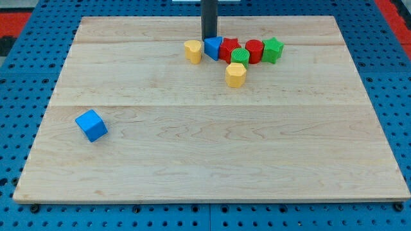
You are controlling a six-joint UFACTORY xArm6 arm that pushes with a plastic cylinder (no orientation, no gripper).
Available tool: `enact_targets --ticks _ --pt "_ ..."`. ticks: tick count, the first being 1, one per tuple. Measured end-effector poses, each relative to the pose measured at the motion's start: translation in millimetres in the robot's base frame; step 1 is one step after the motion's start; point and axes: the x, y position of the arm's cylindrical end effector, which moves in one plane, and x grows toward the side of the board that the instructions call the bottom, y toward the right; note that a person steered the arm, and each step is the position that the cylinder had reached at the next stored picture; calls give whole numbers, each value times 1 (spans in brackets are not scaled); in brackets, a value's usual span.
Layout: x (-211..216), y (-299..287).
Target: Push the blue cube towards the center
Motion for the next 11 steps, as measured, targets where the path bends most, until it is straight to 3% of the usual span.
enact_targets --ticks 2,3,4,5,6,7,8,9,10,11 --pt "4 -1" --pt "-34 -39" --pt "-32 -151" --pt "18 -261" --pt "73 -308" --pt "124 -303" --pt "154 -250" --pt "158 -166" --pt "156 -194" --pt "191 -288"
